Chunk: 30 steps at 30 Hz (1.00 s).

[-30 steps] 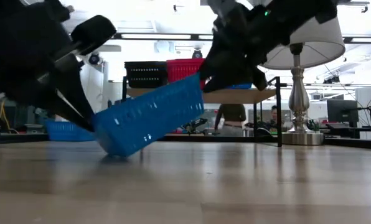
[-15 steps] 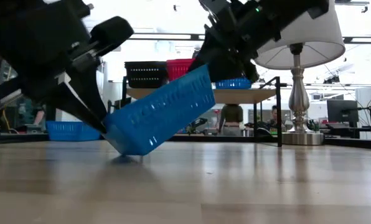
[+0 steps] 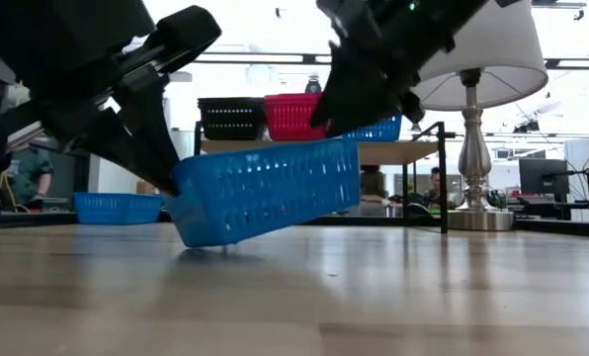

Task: Stack baskets on shelf by color
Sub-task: Stack the bottom blue bin on top of the blue bin on the shelf

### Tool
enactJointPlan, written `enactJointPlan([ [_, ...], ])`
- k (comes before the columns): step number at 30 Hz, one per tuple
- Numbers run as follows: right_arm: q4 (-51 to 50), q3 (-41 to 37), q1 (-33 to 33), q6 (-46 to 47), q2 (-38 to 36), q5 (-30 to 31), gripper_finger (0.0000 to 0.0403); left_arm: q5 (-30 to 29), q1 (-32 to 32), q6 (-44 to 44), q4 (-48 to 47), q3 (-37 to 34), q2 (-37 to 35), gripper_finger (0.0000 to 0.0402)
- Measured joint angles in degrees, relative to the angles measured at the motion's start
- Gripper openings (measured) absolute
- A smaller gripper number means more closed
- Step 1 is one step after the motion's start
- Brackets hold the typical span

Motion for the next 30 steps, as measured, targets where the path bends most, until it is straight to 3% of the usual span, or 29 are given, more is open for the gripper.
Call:
enactJointPlan([
  [15, 0.34, -0.03, -0.22, 2.19, 5.49, -2.42, 0.0133, -0.45, 0.85, 2.0, 1.77, 0.02, 0.0, 0.0018],
  [24, -1.98, -0.04, -0.44, 2.19, 5.56, -1.93, 0.0132, -1.36, 1.88, 1.56, 4.5, 0.02, 0.0, 0.0093],
  [30, -4.4, -0.07, -0.52, 3.38, 5.56, -1.6, 0.0095, -2.06, 1.87, 0.61, 5.32, 0.04, -0.02, 0.0152],
])
